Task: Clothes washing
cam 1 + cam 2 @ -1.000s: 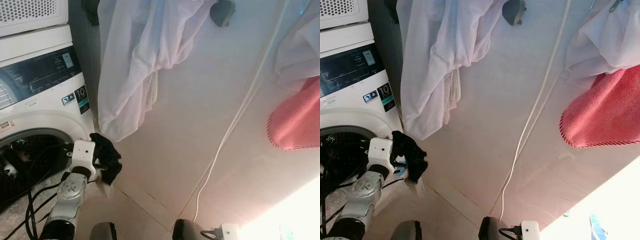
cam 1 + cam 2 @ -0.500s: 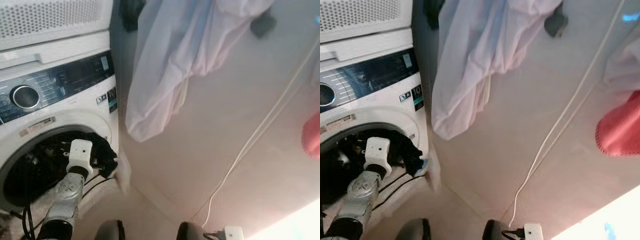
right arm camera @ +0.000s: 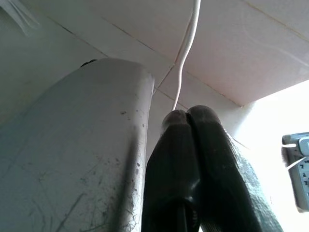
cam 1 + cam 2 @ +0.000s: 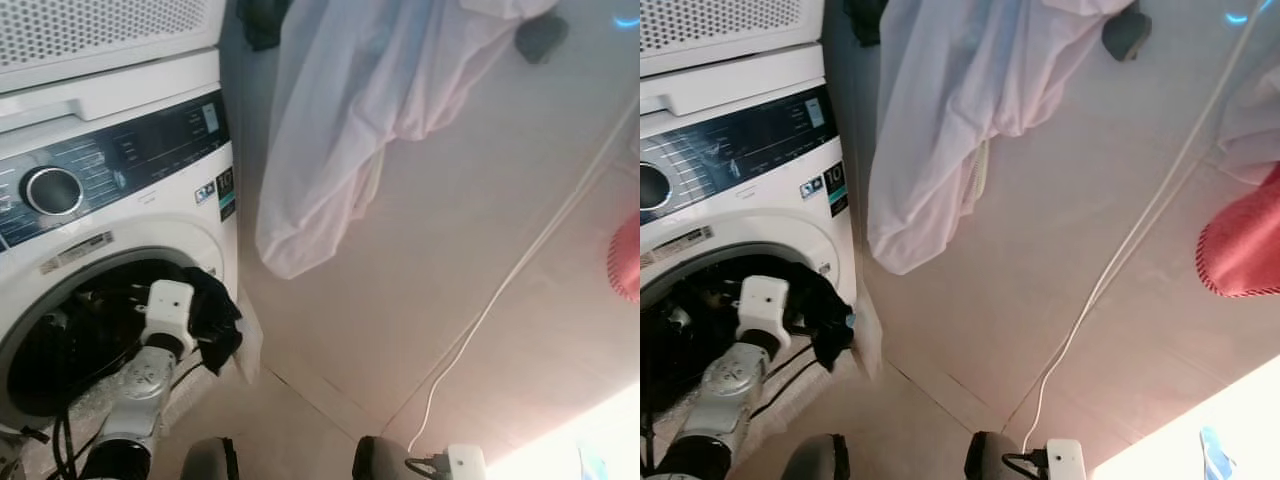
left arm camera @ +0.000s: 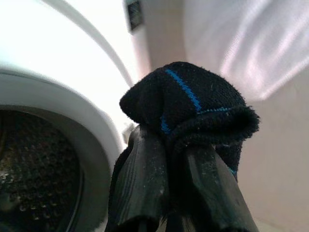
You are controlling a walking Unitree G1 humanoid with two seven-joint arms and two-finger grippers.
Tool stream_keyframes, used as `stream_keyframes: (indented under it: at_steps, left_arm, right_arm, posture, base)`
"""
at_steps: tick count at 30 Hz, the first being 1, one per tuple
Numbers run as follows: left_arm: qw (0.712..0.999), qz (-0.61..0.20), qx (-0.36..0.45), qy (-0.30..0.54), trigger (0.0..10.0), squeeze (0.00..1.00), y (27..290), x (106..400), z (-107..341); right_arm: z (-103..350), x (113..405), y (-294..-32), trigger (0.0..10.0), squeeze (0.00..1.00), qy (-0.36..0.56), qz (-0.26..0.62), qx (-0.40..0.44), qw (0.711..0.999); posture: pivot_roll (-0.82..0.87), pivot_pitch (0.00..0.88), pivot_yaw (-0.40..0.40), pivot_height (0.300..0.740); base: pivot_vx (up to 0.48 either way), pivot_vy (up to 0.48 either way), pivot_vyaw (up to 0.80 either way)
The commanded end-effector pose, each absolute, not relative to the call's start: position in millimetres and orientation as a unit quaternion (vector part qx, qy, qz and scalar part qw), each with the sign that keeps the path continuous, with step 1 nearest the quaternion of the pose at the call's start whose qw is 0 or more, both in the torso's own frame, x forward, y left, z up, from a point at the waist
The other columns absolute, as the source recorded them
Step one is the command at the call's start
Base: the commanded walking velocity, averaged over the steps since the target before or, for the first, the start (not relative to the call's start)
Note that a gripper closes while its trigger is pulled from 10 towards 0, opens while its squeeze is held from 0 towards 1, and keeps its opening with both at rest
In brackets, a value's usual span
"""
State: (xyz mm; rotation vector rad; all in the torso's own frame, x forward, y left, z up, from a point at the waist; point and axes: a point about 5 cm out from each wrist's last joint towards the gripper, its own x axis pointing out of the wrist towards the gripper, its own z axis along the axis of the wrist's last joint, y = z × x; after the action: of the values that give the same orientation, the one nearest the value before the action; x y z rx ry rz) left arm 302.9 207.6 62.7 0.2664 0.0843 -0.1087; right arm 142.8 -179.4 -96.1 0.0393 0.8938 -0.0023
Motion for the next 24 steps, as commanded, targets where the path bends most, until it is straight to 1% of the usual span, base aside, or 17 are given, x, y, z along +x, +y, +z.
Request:
stream_keyframes:
  at_steps: [1, 3, 8, 10, 17, 24]
  left_arm:
    - [0.986, -0.054, 0.14, 0.07, 10.0, 0.0, 207.1, 302.3, 52.3]
    - [0.986, -0.04, 0.138, 0.089, 10.0, 0.0, 210.0, 300.6, 44.6]
    - [0.988, -0.015, 0.118, 0.097, 10.0, 0.0, 214.8, 299.3, 40.3]
    - [0.99, 0.006, 0.105, 0.089, 10.0, 0.0, 219.8, 296.6, 38.6]
    - [0.994, 0.006, 0.092, 0.053, 10.0, 0.0, 219.3, 292.7, 41.8]
    - [0.995, 0.012, 0.092, 0.039, 10.0, 0.0, 222.7, 293.2, 45.1]
  right_arm:
    - [-102.7, 129.0, -168.1, 10.0, 0.0, 0.459, 0.018, 0.028, 0.888]
    - [-102.7, 129.0, -168.0, 10.0, 0.0, 0.458, 0.017, 0.028, 0.888]
    - [-102.6, 129.1, -168.0, 10.0, 0.0, 0.458, 0.016, 0.029, 0.888]
    - [-102.5, 129.2, -168.0, 10.0, 0.0, 0.457, 0.015, 0.029, 0.889]
    - [-102.0, 129.6, -168.5, 10.0, 0.0, 0.451, 0.01, 0.036, 0.892]
    - [-102.1, 129.6, -168.7, 10.0, 0.0, 0.453, 0.011, 0.031, 0.891]
  posture:
    - [0.2, 0.0, -0.138, 0.595]
    - [0.2, 0.0, -0.137, 0.595]
    - [0.2, 0.0, -0.137, 0.595]
    - [0.19, 0.0, -0.137, 0.595]
    - [0.2, 0.0, -0.138, 0.595]
    - [0.2, 0.0, -0.138, 0.595]
  base:
    - [0.0, 0.0, 0.0]
    - [0.0, 0.0, 0.0]
    - [0.0, 0.0, 0.0]
    - [0.0, 0.0, 0.0]
    - [0.0, 0.0, 0.0]
    - [0.0, 0.0, 0.0]
